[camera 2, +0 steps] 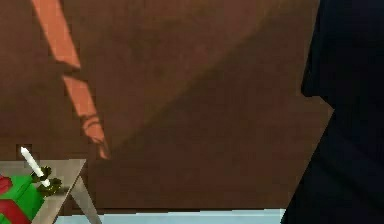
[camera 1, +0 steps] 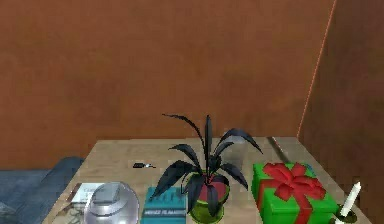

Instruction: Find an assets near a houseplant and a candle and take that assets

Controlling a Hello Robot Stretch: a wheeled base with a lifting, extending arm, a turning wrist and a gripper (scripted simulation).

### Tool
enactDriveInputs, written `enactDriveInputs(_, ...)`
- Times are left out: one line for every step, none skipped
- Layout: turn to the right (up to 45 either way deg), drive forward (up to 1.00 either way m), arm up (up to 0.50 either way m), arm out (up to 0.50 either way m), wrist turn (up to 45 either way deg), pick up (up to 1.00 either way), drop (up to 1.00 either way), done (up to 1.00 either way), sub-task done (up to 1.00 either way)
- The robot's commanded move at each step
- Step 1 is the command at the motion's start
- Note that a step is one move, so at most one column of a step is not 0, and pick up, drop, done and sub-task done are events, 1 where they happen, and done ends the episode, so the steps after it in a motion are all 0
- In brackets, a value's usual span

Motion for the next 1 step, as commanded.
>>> enactDriveInputs(0.0,0.15,0.0,0.0,0.0,0.0,0.0,0.0,0.0)
